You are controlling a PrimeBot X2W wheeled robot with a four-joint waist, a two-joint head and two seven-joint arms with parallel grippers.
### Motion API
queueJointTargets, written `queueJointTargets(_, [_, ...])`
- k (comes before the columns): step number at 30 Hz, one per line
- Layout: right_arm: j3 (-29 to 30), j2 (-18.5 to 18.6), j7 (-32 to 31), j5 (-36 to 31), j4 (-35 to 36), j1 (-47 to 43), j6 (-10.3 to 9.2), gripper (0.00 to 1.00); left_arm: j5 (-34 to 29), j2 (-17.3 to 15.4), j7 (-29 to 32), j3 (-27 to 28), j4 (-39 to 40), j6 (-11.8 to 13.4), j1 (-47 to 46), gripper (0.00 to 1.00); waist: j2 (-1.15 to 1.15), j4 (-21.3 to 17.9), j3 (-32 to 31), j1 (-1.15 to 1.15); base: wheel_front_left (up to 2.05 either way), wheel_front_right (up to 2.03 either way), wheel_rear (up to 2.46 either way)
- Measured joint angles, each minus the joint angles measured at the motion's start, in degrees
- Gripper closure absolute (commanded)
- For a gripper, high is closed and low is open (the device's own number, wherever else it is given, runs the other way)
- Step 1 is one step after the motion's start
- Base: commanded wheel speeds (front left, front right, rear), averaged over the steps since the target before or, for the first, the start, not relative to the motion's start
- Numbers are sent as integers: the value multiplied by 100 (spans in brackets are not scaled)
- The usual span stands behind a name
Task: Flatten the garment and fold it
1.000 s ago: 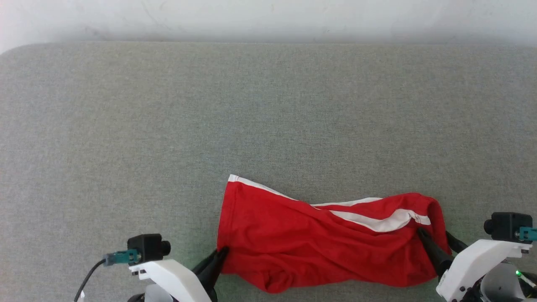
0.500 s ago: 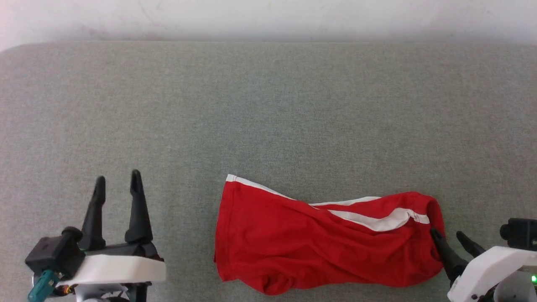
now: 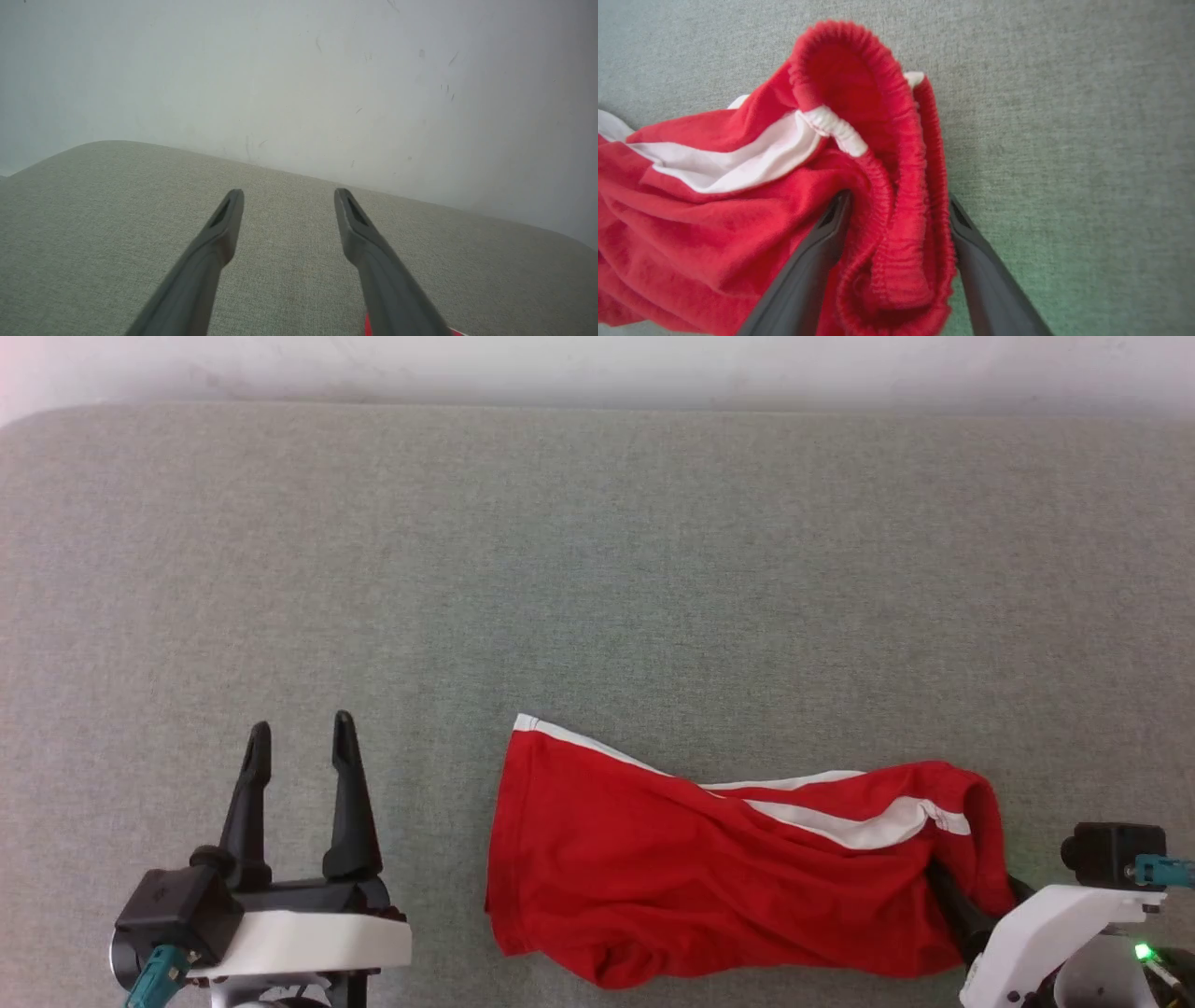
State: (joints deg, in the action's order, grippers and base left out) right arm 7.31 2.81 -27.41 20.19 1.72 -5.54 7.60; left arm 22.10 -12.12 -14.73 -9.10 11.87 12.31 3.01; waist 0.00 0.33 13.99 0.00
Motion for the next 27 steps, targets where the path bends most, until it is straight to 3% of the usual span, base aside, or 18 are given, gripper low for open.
queueJointTargets(1, [2, 2, 24, 4, -24, 14, 0, 87, -12, 21, 0, 4, -11, -20, -4, 0, 0, 13, 8, 0, 0, 0, 0])
queueJointTargets(2, [19, 4, 41, 35, -36, 30, 0, 100, -19, 42, 0, 11, -24, -36, -14, 0, 0, 25, 14, 0, 0, 0, 0])
queueJointTargets(9, [316, -7, 180, 103, -79, 85, 1, 100, -56, 156, 0, 100, -122, -171, -86, 0, 0, 76, -9, 0, 0, 0, 0])
queueJointTargets(19, [1446, 3, 187, -394, 223, 313, 0, 100, -219, 186, -1, 158, -272, -193, 45, 0, 0, 65, -246, 0, 0, 0, 0])
queueJointTargets(22, [1408, 8, 94, -424, 356, 300, 0, 100, -240, 192, -1, 157, -326, -219, 148, 0, 0, 54, -329, -1, 0, 0, 0])
queueJointTargets(27, [728, 13, -75, -121, 525, 100, -1, 100, -216, 212, -1, 137, -408, -272, 166, 0, 0, 45, -436, -1, 0, 0, 0])
